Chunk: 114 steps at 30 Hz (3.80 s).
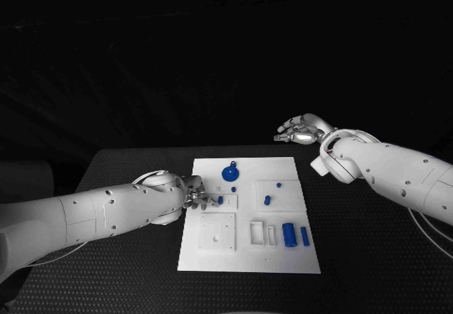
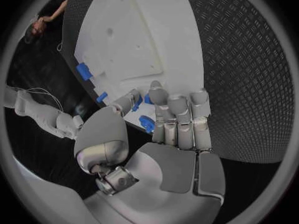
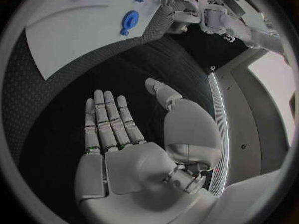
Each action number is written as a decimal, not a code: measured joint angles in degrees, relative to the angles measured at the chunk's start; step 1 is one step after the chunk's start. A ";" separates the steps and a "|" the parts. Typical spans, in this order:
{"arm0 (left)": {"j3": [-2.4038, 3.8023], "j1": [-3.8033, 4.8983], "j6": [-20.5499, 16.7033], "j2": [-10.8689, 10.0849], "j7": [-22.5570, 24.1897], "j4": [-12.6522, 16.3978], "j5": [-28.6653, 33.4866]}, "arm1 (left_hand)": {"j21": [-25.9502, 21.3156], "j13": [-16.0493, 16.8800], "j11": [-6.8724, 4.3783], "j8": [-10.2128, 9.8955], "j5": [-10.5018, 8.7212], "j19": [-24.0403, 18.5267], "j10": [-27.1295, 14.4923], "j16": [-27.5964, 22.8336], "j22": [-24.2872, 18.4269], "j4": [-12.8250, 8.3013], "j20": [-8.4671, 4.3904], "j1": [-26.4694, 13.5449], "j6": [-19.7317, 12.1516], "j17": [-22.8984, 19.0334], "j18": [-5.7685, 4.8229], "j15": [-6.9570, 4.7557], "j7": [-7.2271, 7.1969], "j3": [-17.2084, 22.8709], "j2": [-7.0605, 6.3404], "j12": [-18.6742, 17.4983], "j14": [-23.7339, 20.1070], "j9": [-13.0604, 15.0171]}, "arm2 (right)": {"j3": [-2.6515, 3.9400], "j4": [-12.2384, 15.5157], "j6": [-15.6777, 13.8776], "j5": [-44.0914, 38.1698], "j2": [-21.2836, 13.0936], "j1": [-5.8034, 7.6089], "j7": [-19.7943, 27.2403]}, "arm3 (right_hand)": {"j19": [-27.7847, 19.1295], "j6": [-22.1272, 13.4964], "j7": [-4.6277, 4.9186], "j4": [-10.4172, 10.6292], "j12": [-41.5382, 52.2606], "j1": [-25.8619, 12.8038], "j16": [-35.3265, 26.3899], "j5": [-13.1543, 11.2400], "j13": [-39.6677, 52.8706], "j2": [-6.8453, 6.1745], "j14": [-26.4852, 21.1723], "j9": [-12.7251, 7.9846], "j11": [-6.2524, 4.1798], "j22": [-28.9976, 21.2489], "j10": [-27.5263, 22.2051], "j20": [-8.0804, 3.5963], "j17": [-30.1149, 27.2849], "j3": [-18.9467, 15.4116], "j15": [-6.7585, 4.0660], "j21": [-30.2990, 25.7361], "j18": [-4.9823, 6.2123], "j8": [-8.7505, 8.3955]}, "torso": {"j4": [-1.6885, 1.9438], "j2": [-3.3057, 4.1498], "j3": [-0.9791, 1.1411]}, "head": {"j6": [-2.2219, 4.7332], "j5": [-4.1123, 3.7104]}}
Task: Assemble the parts on the task board
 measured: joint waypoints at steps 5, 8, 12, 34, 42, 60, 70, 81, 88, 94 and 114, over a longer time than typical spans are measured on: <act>0.16 -0.08 -0.31 -0.23 0.13 0.05 0.37 | 0.00 0.00 0.20 0.00 0.00 0.00 -0.21 0.00 0.00 0.52 0.00 -0.40 -0.50 -0.07 0.00 -0.11 0.30 -1.17 -0.75 0.00 -0.12 0.03 | 0.00 0.00 0.02 0.00 0.01 -0.04 0.00 | 0.00 0.00 0.00 0.00 0.00 0.00 0.00 0.00 0.00 0.00 0.00 0.00 0.00 0.00 0.00 0.00 -0.02 0.00 0.00 0.00 0.00 0.00 | 0.02 -0.01 0.02 | 0.00 -0.03; 0.25 -0.12 -0.48 -0.48 0.13 0.08 0.47 | 0.00 0.00 0.21 0.00 0.00 -0.32 -0.21 0.00 -0.01 0.66 0.09 -0.25 -0.62 -0.07 0.00 -0.20 0.33 -1.32 -0.89 0.00 -0.20 0.11 | 0.00 -0.01 0.03 0.00 -0.03 -0.06 0.00 | 0.00 0.00 0.00 0.00 0.00 0.00 0.00 0.00 0.00 0.00 0.00 0.00 -0.21 0.05 0.21 0.00 -0.02 0.00 0.00 0.00 0.00 0.00 | 0.01 -0.01 0.02 | 0.00 -0.04; 0.35 -0.14 -0.79 -0.88 0.13 0.11 0.78 | -0.02 0.00 0.21 -0.02 0.00 -0.31 -0.21 0.00 -0.01 0.82 0.09 -0.25 -0.79 -0.07 0.00 -0.20 0.39 -1.47 -0.89 0.00 -0.20 0.05 | 0.00 -0.02 0.03 0.00 -0.03 -0.08 0.00 | 0.00 0.00 0.00 0.00 0.00 0.00 0.00 0.00 0.00 0.00 0.00 0.00 -0.21 0.05 0.21 0.00 -0.02 0.00 0.00 0.00 0.00 0.00 | 0.00 -0.01 0.02 | 0.00 -0.04; 4.22 1.50 -0.84 -3.29 1.12 0.82 12.29 | -1.94 -0.55 1.95 -1.42 0.00 -2.99 -3.21 -1.84 0.03 0.51 1.13 3.75 -5.33 -1.06 0.00 0.62 1.82 -4.17 1.55 -1.87 -3.27 -1.04 | 0.00 -0.04 0.09 -0.01 -0.12 -0.17 -0.03 | 0.00 0.00 0.00 0.00 -0.23 0.00 0.00 0.00 0.00 0.00 0.00 -0.05 -0.21 0.09 0.21 0.00 -0.01 0.00 0.00 0.00 0.00 0.00 | 0.03 -0.02 0.02 | 0.27 -0.10; 4.17 1.77 -0.21 -3.73 1.48 1.35 13.76 | -2.21 -0.92 2.74 -3.99 6.24 -3.79 -4.03 -2.55 0.02 -8.14 1.52 11.81 -6.92 -1.49 0.00 0.92 2.81 -5.80 9.01 -2.27 -3.99 -2.61 | 0.00 -0.04 0.10 -0.01 -0.13 -0.17 -0.04 | 0.00 0.01 0.00 0.00 -0.23 0.00 0.00 0.00 0.00 0.00 0.00 -0.05 -0.21 0.13 0.21 0.00 -0.06 0.00 0.00 0.00 0.00 0.00 | 0.04 -0.03 0.07 | 0.34 0.01; 2.51 0.88 0.07 -5.46 2.66 4.16 9.83 | -4.12 -1.88 3.27 -8.23 1.79 -4.20 -4.92 -3.77 0.01 -3.54 1.53 7.73 -6.92 -2.31 -0.01 1.45 3.43 -6.53 4.81 -3.51 -4.52 -4.58 | 0.00 0.07 0.10 -0.03 -0.40 -0.17 -0.07 | 0.00 0.01 0.00 0.00 -0.45 0.00 0.00 0.23 0.00 0.00 0.00 -0.04 -0.21 0.19 0.20 0.00 -0.05 0.00 0.00 -0.22 0.00 0.00 | 0.13 -0.03 0.00 | 0.57 0.19; 2.34 0.64 -0.26 -4.02 2.94 2.48 9.73 | -4.35 -1.88 3.26 -8.85 0.66 -4.20 -4.92 -3.77 0.00 -0.10 1.53 6.42 -6.79 -2.31 0.00 1.45 3.35 -5.74 3.00 -3.51 -4.52 -4.58 | 0.00 0.07 0.10 -0.03 -0.36 -0.17 -0.07 | 0.00 0.01 0.00 0.00 -0.45 0.00 0.00 0.22 0.00 0.00 0.00 -0.04 -0.21 0.19 0.20 0.00 -0.05 0.00 0.00 -0.22 0.00 0.00 | 0.00 0.00 -0.01 | 0.60 0.31; 2.15 0.24 -0.07 -2.92 3.17 1.21 9.72 | -4.35 -1.87 3.26 -9.12 1.24 -4.20 -4.91 -3.77 -0.01 -1.56 1.53 9.36 -6.43 -2.24 -0.01 1.25 3.32 -6.92 6.53 -3.51 -4.71 -4.27 | 0.00 0.05 0.10 -0.03 -0.29 -0.18 -0.07 | 0.00 0.01 0.00 0.00 -0.45 0.00 0.00 0.22 0.00 0.00 0.00 -0.04 -0.21 0.24 0.20 0.00 -0.10 0.00 0.00 -0.22 0.00 0.00 | -0.04 0.04 -0.03 | 0.36 0.13; 2.01 0.24 0.23 -2.93 3.17 0.97 9.72 | -4.35 -1.87 3.26 -9.47 1.45 -4.20 -4.91 -3.77 -0.01 -3.21 1.53 10.53 -6.39 -2.23 -0.01 1.25 3.36 -7.67 7.70 -3.51 -4.72 -4.14 | 0.00 0.05 0.10 -0.03 -0.31 -0.18 -0.07 | 0.00 0.01 0.00 0.00 -0.45 0.00 0.00 0.22 0.00 0.00 0.00 -0.04 -0.21 0.24 0.20 0.00 -0.10 0.00 0.00 -0.22 0.00 0.00 | 0.01 0.02 -0.02 | 0.25 0.07; 1.96 0.24 0.32 -2.80 3.16 0.80 9.72 | -4.35 -1.87 3.26 -9.46 1.66 -4.20 -4.91 -3.77 -0.01 -3.91 1.53 11.34 -6.39 -2.23 -0.01 1.25 3.36 -7.81 8.51 -3.51 -4.71 -3.91 | 0.00 0.08 0.10 -0.03 -0.28 -0.18 -0.07 | 0.00 0.01 0.00 0.00 -0.45 0.00 0.00 0.22 0.00 0.00 0.00 -0.04 -0.21 0.23 0.20 0.00 -0.09 0.00 0.00 -0.22 0.00 0.00 | 0.05 0.00 -0.01 | 0.27 0.07; 1.37 0.15 0.01 -1.53 3.57 -0.54 9.72 | -4.35 -1.87 3.16 -9.37 1.66 -4.19 -4.78 -3.77 0.02 -5.44 1.53 12.00 -5.26 -2.17 -0.01 1.16 3.04 -8.27 10.85 -3.31 -4.59 -3.48 | 0.00 0.10 0.10 -0.03 -0.23 -0.18 -0.07 | 0.00 0.01 0.00 0.00 -0.67 0.00 0.00 0.22 0.00 0.00 0.00 -0.09 -0.21 0.33 0.20 0.00 -0.12 0.00 0.00 -0.22 0.00 0.00 | -0.03 0.02 0.04 | 0.17 -0.10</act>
